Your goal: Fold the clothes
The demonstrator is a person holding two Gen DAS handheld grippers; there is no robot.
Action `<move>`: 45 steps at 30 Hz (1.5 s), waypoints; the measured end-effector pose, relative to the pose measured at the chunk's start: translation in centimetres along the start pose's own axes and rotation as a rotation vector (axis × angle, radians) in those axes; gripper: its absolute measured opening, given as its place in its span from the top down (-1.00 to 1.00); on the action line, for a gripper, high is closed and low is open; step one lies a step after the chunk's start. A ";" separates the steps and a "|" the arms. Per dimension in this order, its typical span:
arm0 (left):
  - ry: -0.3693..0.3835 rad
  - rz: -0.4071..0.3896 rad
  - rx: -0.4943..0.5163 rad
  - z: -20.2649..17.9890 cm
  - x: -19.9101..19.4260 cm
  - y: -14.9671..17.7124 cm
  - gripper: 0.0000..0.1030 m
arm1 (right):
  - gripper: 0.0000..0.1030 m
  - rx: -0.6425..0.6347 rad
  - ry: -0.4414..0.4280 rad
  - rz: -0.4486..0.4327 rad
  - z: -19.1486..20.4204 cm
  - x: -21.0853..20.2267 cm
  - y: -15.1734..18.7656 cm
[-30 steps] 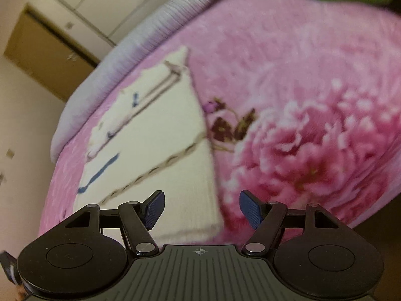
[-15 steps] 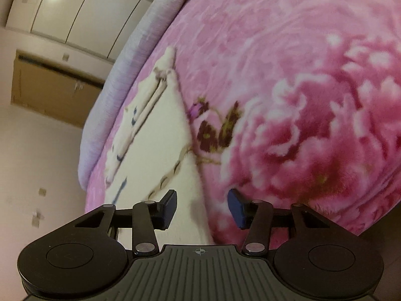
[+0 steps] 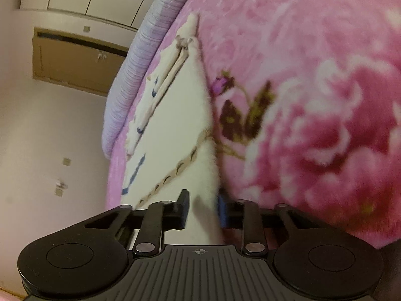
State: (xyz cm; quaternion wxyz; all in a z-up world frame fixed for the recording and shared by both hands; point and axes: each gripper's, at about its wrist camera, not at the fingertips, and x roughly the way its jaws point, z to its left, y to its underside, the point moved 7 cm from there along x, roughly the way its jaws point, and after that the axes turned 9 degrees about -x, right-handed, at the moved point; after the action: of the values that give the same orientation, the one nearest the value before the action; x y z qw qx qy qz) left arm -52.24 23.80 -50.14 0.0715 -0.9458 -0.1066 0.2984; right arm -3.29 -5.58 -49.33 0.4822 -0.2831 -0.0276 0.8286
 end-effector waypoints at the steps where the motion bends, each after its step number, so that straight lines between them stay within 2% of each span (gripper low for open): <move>1: 0.002 0.005 -0.003 0.0 0.2 -0.1 0.16 | 0.47 0.010 -0.012 -0.008 -0.2 -0.1 0.1; 8: 0.008 0.070 0.038 -1.5 2.4 -0.8 0.17 | 0.47 -0.014 -0.017 0.013 1.0 1.7 -0.5; 10: 0.003 0.083 0.054 -1.6 2.7 -0.5 0.51 | 0.49 -0.040 0.005 0.017 1.5 2.1 -0.3; 11: -0.004 0.088 0.053 -1.3 2.7 -0.4 0.62 | 0.63 -0.042 0.017 0.018 1.5 2.1 -0.2; 12: -0.008 0.090 0.042 -0.9 2.7 -0.3 0.84 | 0.82 -0.027 0.027 0.015 1.4 2.1 0.1; 13: -0.012 0.090 0.027 -0.4 2.5 -0.2 0.88 | 0.83 -0.007 0.038 0.010 1.1 2.0 0.3; 16: 0.001 0.081 0.003 0.1 1.9 -0.3 0.89 | 0.86 0.034 0.056 -0.025 1.0 1.4 0.4; 18: -0.008 0.072 0.049 -0.7 1.5 -0.4 0.90 | 0.87 0.024 0.061 -0.052 1.9 0.8 -0.2; 23: 0.037 0.050 0.067 -1.8 -1.4 1.2 0.91 | 0.89 -0.069 0.058 -0.126 5.8 -1.9 -2.0; 26: 0.066 0.037 0.074 -2.4 -3.3 2.3 0.91 | 0.89 -0.090 0.062 -0.148 7.0 -3.5 -1.7; 31: 0.115 0.015 0.085 -3.3 -6.4 4.0 0.91 | 0.89 -0.066 0.069 -0.140 7.6 -5.6 1.8; 37: 0.124 0.006 -0.005 -0.6 -11.0 9.8 0.91 | 0.89 0.002 0.068 -0.116 7.2 -9.7 8.0; 40: 0.113 0.010 -0.011 0.0 -12.7 11.3 0.91 | 0.89 -0.004 0.068 -0.088 7.4 -11.2 9.9; 42: 0.114 0.008 -0.018 -0.1 -13.3 11.6 0.91 | 0.89 -0.012 0.074 -0.076 7.7 -11.7 10.4; 45: 0.144 0.002 -0.010 -1.6 -13.2 10.7 0.91 | 0.88 -0.038 0.055 -0.081 8.6 -11.9 9.5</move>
State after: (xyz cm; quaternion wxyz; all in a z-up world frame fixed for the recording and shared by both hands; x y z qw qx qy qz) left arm -60.20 10.11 -43.71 0.0738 -0.9653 -0.1016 0.2290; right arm -10.54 -18.42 -39.89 0.5103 -0.3133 -0.0416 0.7998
